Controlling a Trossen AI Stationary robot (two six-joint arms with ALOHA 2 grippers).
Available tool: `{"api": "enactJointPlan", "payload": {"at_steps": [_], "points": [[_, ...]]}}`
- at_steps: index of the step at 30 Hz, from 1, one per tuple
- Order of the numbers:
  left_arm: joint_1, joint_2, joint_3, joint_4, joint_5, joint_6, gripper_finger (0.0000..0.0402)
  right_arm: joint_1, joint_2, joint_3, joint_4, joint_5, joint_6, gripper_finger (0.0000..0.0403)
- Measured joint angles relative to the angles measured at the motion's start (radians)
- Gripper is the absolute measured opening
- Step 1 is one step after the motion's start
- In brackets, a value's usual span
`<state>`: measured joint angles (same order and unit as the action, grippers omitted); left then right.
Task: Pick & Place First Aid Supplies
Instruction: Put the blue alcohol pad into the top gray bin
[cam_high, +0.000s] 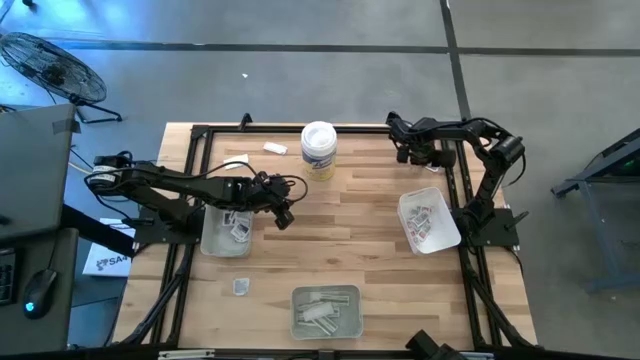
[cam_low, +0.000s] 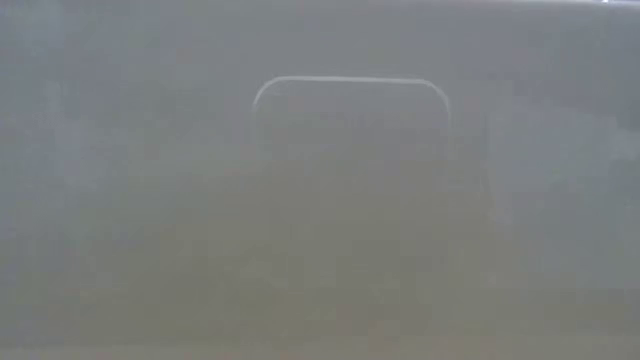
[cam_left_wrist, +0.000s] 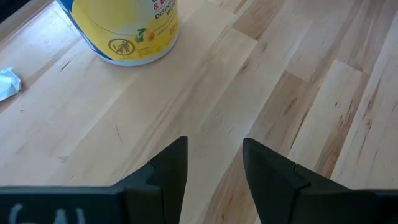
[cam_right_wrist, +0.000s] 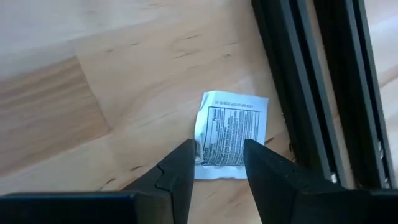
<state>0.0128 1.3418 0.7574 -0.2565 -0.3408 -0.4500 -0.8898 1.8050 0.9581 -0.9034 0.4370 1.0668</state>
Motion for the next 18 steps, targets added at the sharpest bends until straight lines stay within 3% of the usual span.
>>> {"api": "enactJointPlan", "payload": {"at_steps": [6,10,18], "points": [[0.000,0.000,0.000,0.001,0.000,0.000,0.0151,0.000,-0.010,-0.067,0.090,-0.054,0.120,0.0133],[0.000,0.000,0.000,0.001,0.000,0.000,0.0151,0.004,-0.014,-0.102,0.129,-0.036,0.133,0.0125],[0.000,0.000,0.000,0.002,0.000,0.000,0.0151,0.013,-0.014,-0.107,0.171,-0.044,0.111,0.0036]]}}
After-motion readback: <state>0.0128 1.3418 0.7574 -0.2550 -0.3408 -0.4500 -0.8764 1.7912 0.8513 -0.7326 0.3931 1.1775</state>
